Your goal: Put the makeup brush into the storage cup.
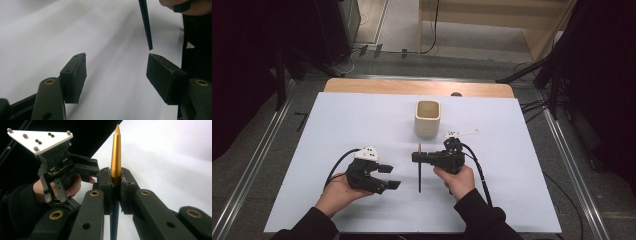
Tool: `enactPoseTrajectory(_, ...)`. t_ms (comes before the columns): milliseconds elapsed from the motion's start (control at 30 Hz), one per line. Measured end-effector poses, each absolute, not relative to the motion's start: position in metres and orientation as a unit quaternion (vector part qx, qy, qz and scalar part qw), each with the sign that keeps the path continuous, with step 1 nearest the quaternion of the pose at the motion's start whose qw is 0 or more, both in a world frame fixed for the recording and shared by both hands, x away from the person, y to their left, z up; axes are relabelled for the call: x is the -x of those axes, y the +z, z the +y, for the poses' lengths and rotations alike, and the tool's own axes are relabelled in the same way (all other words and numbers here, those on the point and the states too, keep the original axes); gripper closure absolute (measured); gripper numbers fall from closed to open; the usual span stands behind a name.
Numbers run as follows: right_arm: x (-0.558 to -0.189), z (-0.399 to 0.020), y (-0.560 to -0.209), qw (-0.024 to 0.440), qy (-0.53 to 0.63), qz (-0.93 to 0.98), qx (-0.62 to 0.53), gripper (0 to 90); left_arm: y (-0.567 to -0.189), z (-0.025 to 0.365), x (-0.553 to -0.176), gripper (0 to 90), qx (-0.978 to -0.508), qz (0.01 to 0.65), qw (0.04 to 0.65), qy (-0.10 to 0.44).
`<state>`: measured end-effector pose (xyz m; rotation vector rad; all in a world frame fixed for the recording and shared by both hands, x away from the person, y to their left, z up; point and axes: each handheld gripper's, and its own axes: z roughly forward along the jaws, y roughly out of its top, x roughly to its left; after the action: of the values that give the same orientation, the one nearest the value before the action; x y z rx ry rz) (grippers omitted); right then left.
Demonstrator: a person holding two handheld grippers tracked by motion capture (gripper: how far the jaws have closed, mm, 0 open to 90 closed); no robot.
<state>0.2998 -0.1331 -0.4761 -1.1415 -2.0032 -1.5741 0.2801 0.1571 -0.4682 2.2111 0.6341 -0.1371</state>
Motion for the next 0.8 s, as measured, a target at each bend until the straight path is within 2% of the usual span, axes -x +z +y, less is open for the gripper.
enactPoseTrajectory(533, -0.301, -0.136, -0.473, 0.164, -0.551, -0.711, 0.405, 83.1, -0.466, 0.168, -0.275, 32.0, -0.895, 0.212, 0.394, -0.002)
enactPoseTrajectory(800, -0.301, -0.139, -0.471, 0.158, -0.555, -0.710, 0.404, 83.1, -0.465, 0.184, -0.276, 31.5, -0.892, 0.219, 0.395, 0.011)
